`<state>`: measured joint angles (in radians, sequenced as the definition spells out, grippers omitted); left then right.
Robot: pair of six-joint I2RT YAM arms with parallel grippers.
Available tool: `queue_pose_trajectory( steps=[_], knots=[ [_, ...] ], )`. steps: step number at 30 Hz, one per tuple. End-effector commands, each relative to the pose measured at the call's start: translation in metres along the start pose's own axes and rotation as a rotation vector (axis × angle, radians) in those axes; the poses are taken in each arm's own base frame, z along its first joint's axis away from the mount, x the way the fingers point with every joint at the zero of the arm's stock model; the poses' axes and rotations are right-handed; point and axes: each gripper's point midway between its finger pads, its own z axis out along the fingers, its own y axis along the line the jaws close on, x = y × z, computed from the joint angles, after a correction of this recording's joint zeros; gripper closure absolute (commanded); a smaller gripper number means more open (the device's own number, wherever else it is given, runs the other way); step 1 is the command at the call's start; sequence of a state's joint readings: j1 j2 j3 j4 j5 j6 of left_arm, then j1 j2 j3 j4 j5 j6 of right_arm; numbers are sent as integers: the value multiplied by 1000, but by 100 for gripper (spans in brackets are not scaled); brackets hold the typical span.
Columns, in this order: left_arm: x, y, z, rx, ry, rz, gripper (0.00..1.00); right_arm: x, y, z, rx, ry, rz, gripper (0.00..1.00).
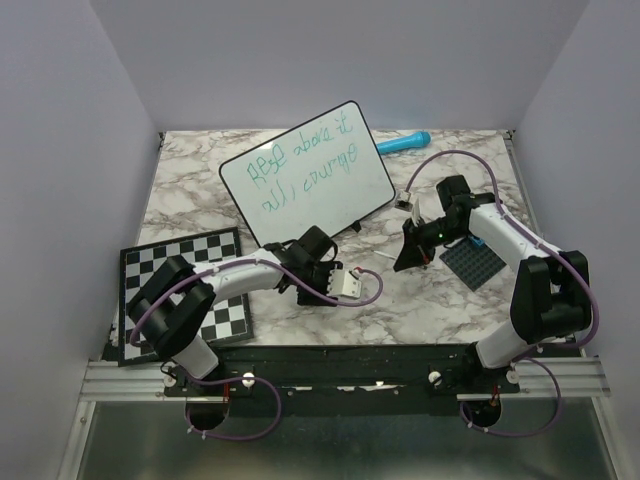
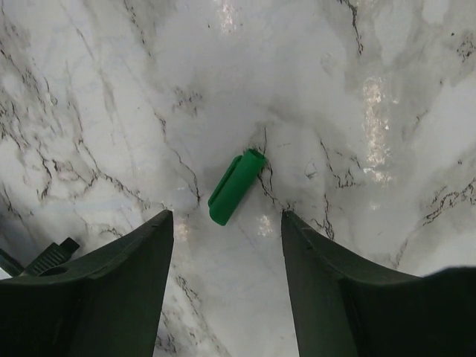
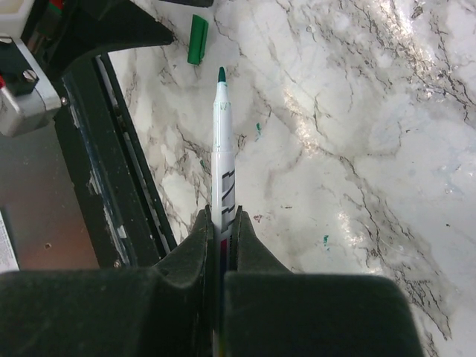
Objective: Write a sentence on the whiteboard
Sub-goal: Pick up the pen cap from the center of the board.
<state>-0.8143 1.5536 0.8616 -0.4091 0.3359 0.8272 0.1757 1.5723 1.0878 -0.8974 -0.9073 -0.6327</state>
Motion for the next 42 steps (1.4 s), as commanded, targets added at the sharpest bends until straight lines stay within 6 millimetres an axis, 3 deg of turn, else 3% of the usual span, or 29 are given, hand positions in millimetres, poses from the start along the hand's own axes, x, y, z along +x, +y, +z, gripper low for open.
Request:
queue_pose_trajectory(
  steps=[1,7,10,22,30,38,42],
  knots=[
    [-24,4,9,44,-71,84,34,-1,6,-2,-29,-14,-6,99],
    [-18,0,20,96,-15,96,44,2,7,-1,-40,-12,-1,99],
    [-10,-6,22,126,23,93,58,1,9,-2,-52,-16,2,99],
    [24,-30,20,236,193,87,56,-1,15,-6,-71,-32,-6,99],
    [43,-32,16,273,366,39,57,-6,22,-11,-88,-56,-31,99],
    [63,-33,8,258,521,35,59,-3,12,-31,-58,-101,7,99],
    [65,-31,17,249,580,51,59,-1,9,-41,-64,-132,28,99]
  ],
)
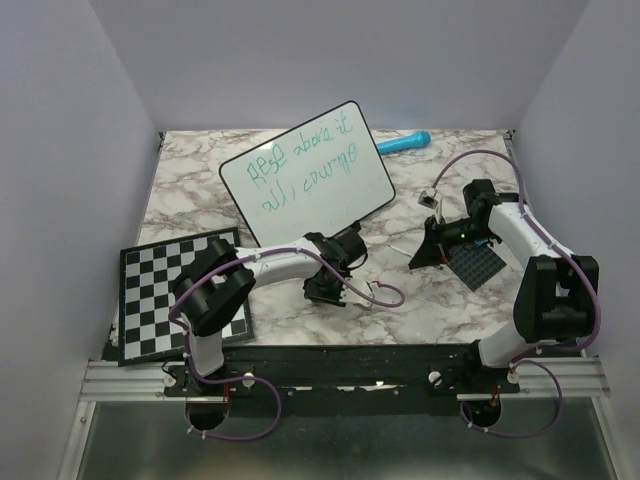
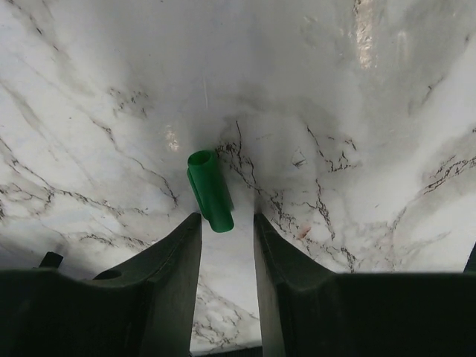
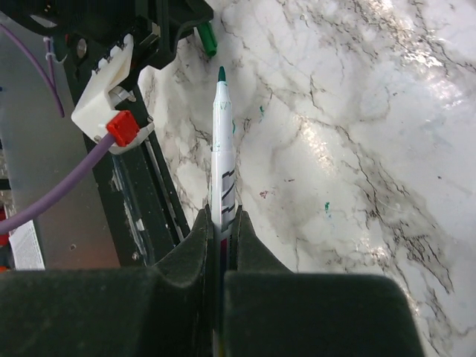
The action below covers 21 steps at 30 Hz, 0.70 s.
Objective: Write a sentence on the whiteboard
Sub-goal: Pick up the pen cap from the center of the board.
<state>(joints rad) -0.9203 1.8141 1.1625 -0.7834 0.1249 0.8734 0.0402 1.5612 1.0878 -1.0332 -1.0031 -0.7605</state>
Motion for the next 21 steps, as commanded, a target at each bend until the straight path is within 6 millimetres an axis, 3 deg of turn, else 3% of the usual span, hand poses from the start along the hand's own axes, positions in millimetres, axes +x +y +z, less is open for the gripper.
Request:
queue_pose_trajectory(
  steps=[1,6,21],
  knots=[
    [36,-20,28,90,219,-14,60,-8,12,-12,-37,-52,-25,99],
    [24,-15,35,90,212,-48,60,-8,14,-13,-36,-55,-25,99],
    [-34,14,24,22,5,-123,59,-6,9,-11,-30,-44,-9,99]
  ],
)
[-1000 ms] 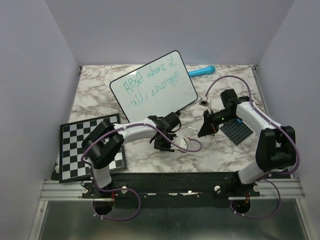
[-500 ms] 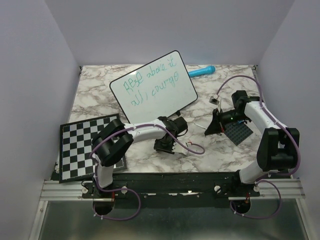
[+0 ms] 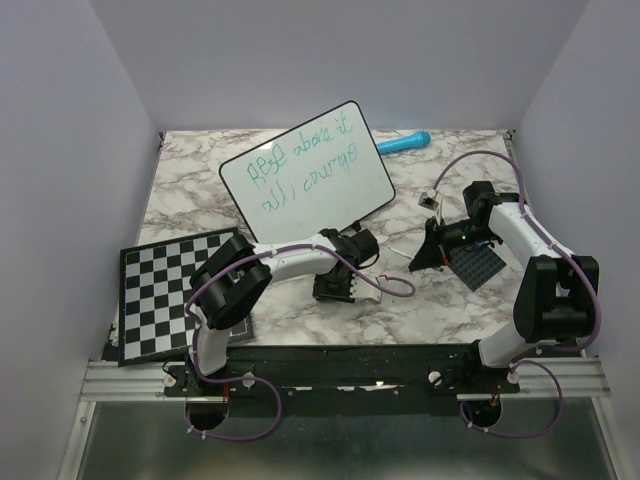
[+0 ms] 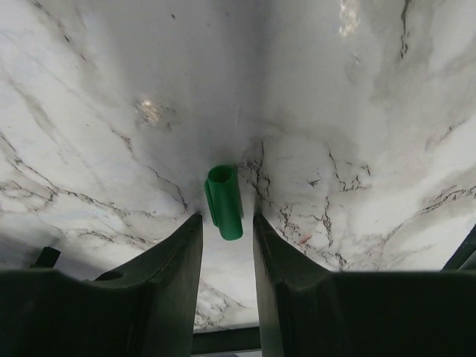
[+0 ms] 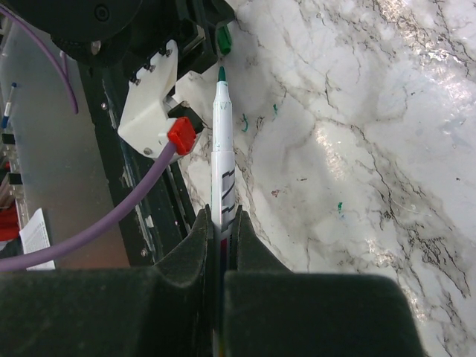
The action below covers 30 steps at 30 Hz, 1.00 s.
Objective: Write a sentence on the whiteboard
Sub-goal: Pick up the pen cap from the center of the board.
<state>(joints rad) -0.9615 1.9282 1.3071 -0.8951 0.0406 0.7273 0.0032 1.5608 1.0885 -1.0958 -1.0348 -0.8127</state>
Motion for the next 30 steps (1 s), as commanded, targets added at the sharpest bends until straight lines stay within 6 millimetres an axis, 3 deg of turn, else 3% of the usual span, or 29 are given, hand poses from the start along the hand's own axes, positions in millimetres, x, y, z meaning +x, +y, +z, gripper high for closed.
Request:
queue_pose_trajectory(
  steps=[1,6,12,13,14,17,25,30],
  knots=[
    [-33,8,18,20,-114,-9,60,-9,5,-3,-8,-23,-30,99],
    [-35,4,21,52,-108,-14,61,-9,4,-2,-6,-23,-27,99],
    [-17,-11,36,105,-32,-10,71,-8,4,-2,-5,-21,-26,99],
    [-14,-14,38,114,-22,-10,75,-8,4,-2,-5,-21,-24,99],
    [-13,-17,39,120,-16,-11,86,-8,4,-2,-6,-21,-24,99],
    [-12,-19,40,114,-25,-10,100,-6,2,-2,-5,-15,-16,99],
    [-19,-10,17,-20,-164,-3,100,5,-7,5,-19,17,41,99],
    [-24,1,2,-87,-224,0,100,10,3,29,-75,103,42,99]
  ],
)
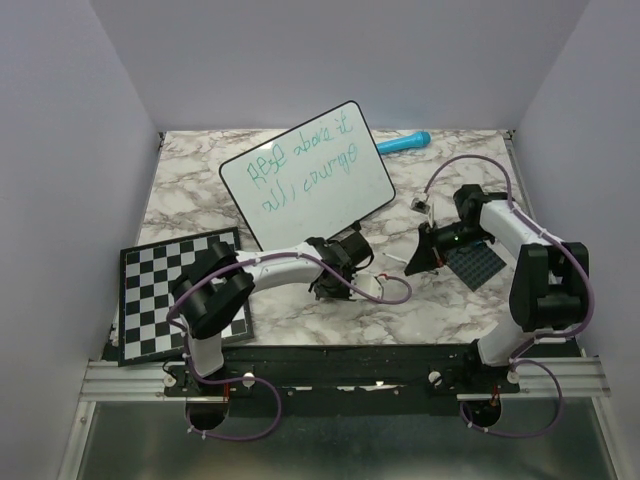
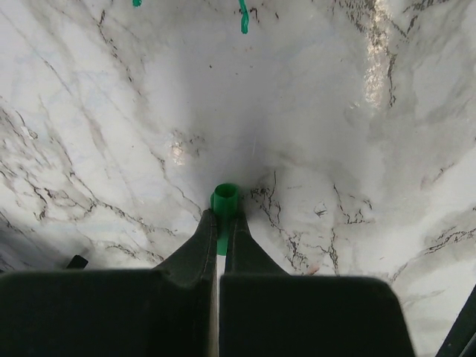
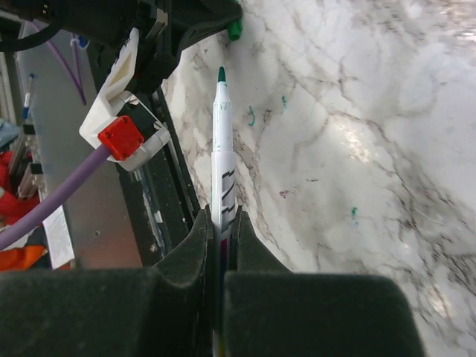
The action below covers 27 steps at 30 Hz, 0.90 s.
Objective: Write a sentence on the whiteboard
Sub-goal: Pick up the pen cap from the center of the board, then insert the whiteboard marker without the cap into the pen cap.
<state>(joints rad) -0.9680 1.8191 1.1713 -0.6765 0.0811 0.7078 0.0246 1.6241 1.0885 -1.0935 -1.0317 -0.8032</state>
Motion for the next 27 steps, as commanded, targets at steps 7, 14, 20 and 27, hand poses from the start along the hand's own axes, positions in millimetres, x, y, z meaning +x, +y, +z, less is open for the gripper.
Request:
queue_pose_trajectory(
  steps=[7,14,20,27],
  knots=[
    [1,1,-3,-7,-79,-19,100,5,19,58,-144,210,31,99],
    [5,5,-10,-45,-108,-42,100,12,22,83,-184,303,85,99],
    [5,7,-15,-62,-128,-52,100,18,17,98,-175,354,127,99],
    [3,7,-16,-65,-144,-54,100,22,14,114,-167,403,146,99]
  ],
)
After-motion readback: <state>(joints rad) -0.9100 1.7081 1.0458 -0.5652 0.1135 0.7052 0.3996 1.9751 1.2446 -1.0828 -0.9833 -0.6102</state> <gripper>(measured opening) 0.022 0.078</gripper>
